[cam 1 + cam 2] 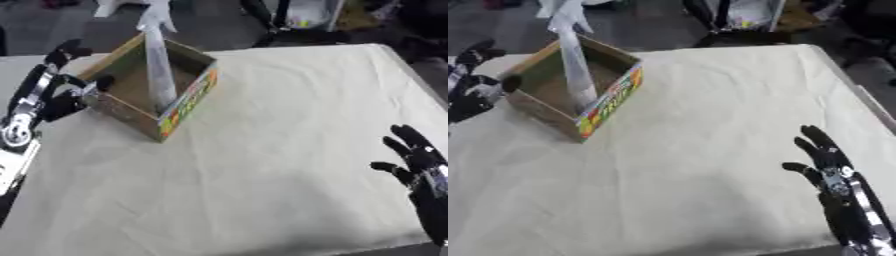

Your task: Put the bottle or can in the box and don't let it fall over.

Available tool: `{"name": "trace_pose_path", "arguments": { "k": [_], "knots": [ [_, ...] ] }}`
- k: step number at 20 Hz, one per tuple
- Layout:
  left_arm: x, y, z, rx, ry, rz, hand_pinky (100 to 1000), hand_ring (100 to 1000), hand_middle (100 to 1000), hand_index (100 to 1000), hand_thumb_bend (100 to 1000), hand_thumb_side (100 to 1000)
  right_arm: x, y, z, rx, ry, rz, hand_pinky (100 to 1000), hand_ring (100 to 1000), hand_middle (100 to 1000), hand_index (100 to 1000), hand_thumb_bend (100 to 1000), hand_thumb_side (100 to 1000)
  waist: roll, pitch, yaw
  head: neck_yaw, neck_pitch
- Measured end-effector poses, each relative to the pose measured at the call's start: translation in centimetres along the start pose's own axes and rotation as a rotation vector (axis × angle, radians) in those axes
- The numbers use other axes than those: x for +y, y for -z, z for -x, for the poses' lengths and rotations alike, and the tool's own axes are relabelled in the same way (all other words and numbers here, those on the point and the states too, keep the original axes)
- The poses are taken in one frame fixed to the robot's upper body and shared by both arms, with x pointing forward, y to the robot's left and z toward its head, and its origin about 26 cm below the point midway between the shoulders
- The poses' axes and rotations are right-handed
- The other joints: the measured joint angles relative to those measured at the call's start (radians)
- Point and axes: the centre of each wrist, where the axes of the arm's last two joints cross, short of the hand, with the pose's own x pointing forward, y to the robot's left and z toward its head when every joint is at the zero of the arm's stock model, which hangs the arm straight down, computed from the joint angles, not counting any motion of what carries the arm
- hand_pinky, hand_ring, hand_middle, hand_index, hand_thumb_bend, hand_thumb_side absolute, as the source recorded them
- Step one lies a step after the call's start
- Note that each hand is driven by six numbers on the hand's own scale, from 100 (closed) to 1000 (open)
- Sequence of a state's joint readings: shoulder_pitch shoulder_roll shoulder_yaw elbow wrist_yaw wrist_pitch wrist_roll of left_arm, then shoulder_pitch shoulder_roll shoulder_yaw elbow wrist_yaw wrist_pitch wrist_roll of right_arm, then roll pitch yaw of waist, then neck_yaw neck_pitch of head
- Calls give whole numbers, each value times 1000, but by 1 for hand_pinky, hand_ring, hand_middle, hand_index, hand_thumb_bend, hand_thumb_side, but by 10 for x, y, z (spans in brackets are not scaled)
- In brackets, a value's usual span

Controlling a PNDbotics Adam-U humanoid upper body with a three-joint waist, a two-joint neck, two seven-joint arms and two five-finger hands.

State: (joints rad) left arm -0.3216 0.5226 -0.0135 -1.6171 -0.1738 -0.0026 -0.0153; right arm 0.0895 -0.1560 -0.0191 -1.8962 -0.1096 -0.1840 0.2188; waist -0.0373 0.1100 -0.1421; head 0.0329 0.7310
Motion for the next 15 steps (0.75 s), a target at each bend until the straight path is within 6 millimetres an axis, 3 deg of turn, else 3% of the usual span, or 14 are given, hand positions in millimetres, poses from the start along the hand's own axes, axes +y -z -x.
{"name": "trace_pose_path", "arguments": {
  "k": [6, 15],
  "knots": [
    [-8, -51, 2, 14, -116, -155, 584, 1000, 1000, 850, 601, 710, 0, 0, 0, 1, -1, 2, 746, 1000, 1000, 1000, 100, 821, -3, 2, 39, 8, 7],
    [-40, -59, 10, 108, -273, -331, 562, 1000, 995, 836, 560, 702, 0, -4, 1, 16, 1, -2, 745, 1000, 1000, 1000, 100, 822, -12, 1, 62, 27, 13]
  ]
}}
